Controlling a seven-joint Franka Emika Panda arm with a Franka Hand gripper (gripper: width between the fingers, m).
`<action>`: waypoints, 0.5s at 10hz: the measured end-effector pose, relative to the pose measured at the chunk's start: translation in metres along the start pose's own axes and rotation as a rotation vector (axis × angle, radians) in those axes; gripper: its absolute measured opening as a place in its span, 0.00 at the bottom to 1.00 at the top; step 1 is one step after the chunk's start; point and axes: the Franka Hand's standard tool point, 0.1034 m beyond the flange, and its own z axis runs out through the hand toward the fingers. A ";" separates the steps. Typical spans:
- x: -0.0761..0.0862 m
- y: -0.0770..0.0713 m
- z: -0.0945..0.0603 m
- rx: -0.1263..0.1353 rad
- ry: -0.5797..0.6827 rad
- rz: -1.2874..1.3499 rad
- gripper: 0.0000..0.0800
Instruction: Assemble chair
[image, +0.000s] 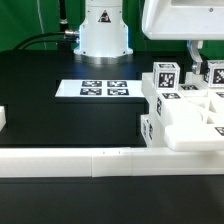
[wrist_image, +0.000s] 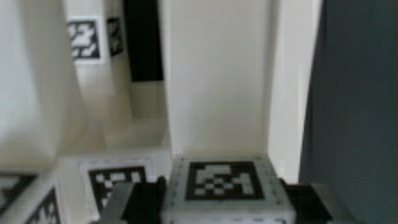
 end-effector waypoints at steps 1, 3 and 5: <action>0.000 -0.001 0.000 0.003 -0.001 0.030 0.36; 0.000 -0.002 0.000 0.009 -0.003 0.141 0.36; -0.001 -0.003 0.000 0.013 -0.005 0.299 0.36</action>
Offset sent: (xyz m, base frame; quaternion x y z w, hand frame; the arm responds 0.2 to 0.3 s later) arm 0.0000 0.0000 0.0000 0.0000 0.0000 0.1938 0.9810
